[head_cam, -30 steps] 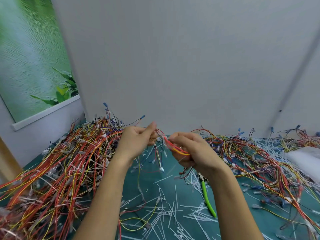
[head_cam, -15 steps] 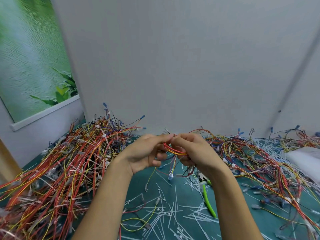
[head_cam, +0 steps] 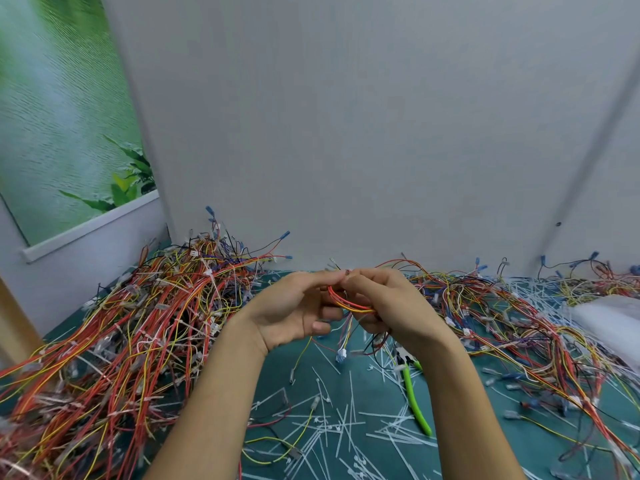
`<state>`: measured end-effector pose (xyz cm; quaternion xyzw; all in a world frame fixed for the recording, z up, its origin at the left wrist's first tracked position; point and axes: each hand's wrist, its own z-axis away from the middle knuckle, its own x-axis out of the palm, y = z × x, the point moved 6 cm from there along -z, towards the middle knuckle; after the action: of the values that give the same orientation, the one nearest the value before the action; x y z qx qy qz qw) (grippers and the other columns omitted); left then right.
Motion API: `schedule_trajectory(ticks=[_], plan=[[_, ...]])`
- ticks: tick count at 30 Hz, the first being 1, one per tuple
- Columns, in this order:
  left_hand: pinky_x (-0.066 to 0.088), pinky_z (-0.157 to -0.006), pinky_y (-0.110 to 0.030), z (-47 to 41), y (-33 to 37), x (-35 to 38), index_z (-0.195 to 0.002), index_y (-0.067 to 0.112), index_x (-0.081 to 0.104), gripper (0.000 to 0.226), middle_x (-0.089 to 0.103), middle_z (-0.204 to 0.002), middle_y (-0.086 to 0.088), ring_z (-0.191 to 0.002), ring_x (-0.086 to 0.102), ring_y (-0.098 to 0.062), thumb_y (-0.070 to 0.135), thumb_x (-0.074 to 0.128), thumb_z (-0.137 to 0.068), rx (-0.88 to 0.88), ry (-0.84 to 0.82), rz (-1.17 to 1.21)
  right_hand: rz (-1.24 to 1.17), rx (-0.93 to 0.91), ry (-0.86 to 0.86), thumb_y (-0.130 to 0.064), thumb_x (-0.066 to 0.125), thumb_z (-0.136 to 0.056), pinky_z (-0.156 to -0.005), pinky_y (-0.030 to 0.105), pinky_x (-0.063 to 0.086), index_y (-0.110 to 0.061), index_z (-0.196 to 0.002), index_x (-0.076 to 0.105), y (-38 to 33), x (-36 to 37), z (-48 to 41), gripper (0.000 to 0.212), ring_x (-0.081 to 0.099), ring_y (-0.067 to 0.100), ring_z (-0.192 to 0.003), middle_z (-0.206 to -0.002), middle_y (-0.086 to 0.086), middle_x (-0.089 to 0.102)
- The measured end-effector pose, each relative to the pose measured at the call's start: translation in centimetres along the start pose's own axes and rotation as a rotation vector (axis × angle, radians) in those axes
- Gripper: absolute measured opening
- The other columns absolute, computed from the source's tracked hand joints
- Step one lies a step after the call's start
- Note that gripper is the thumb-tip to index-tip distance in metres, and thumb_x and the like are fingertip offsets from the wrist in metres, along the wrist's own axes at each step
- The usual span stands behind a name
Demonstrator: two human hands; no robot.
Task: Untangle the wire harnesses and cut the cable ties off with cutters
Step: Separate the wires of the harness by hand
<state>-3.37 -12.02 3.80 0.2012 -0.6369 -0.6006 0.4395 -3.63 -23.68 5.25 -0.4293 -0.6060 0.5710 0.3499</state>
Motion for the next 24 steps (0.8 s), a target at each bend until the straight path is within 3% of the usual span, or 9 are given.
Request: schedule_trajectory(ticks=[5,7,11,15,16,19,22,24], plan=[[0.033,-0.047,-0.02,0.1,0.1,0.4,-0.085,0.013,0.069,0.012,0.049,-0.072,0.001,-0.061,0.044,-0.009,0.024,0.066,-0.088,0.029,-0.066,0.104,-0.039,-0.076,-0.037,-0.015,0.055,-0.102,-0.042,0.018,0.025,-0.022,-0.068,0.067,-0.6,0.0,0.3,0.037,0.031,0.007,-0.044,-0.053,-0.009,0.049],[0.036,-0.049,-0.021,0.0,0.3,0.5,-0.085,0.011,0.071,0.011,0.052,-0.072,0.0,-0.061,0.045,-0.009,0.023,0.069,-0.085,0.076,-0.073,0.148,-0.037,-0.133,-0.017,-0.022,0.059,-0.097,-0.042,0.018,0.026,-0.024,-0.065,0.067,-1.0,0.0,0.5,0.033,0.033,0.007,-0.044,-0.058,-0.001,0.054],[0.036,-0.051,-0.024,-0.1,0.6,0.8,-0.088,0.006,0.071,0.016,0.047,-0.079,-0.005,-0.068,0.037,-0.013,0.02,0.07,-0.082,0.145,-0.06,0.182,-0.034,-0.209,0.014,-0.028,0.059,-0.094,-0.043,0.021,0.027,-0.027,-0.061,0.066,-1.3,0.0,0.6,0.033,0.038,0.005,-0.044,-0.058,-0.009,0.059],[0.035,-0.055,-0.027,0.2,0.9,1.4,-0.097,0.001,0.065,0.022,0.041,-0.083,-0.009,-0.071,0.032,-0.017,0.02,0.065,-0.087,0.203,-0.066,0.154,-0.054,-0.233,0.042,-0.03,0.062,-0.093,-0.043,0.02,0.026,-0.023,-0.066,0.067,-1.3,-0.4,0.6,0.029,0.047,0.006,-0.045,-0.065,0.004,0.064],[0.036,-0.056,-0.027,0.3,1.1,1.6,-0.099,0.001,0.064,0.022,0.041,-0.085,-0.01,-0.072,0.033,-0.017,0.021,0.063,-0.089,0.221,-0.061,0.135,-0.059,-0.239,0.036,-0.03,0.062,-0.094,-0.044,0.02,0.025,-0.023,-0.067,0.066,-1.2,-0.6,0.5,0.028,0.05,0.005,-0.045,-0.062,0.0,0.061],[0.04,-0.057,-0.027,0.9,2.0,1.1,-0.1,0.004,0.062,0.02,0.046,-0.084,-0.006,-0.074,0.041,-0.016,0.022,0.056,-0.096,0.308,-0.02,0.074,-0.112,-0.228,0.005,-0.034,0.059,-0.098,-0.045,0.02,0.025,-0.022,-0.083,0.073,-0.8,-1.2,0.4,0.023,0.045,0.005,-0.045,-0.06,-0.006,0.051],[0.048,-0.058,-0.027,2.0,3.1,-0.5,-0.092,0.007,0.054,0.018,0.046,-0.08,-0.003,-0.075,0.05,-0.018,0.023,0.051,-0.101,0.396,0.043,0.024,-0.14,-0.164,-0.033,-0.035,0.058,-0.1,-0.045,0.025,0.043,-0.018,-0.116,0.073,-0.4,-2.5,0.5,0.028,0.052,0.013,-0.055,-0.077,0.007,0.062],[0.054,-0.065,-0.03,2.7,3.7,-1.8,-0.094,0.007,0.051,0.019,0.048,-0.085,-0.008,-0.08,0.059,-0.022,0.023,0.047,-0.104,0.429,0.075,0.024,-0.057,-0.125,-0.05,-0.029,0.06,-0.101,-0.059,0.031,0.056,-0.021,-0.121,0.073,-0.1,-3.1,0.8,0.025,0.063,0.017,-0.069,-0.091,0.01,0.071]])
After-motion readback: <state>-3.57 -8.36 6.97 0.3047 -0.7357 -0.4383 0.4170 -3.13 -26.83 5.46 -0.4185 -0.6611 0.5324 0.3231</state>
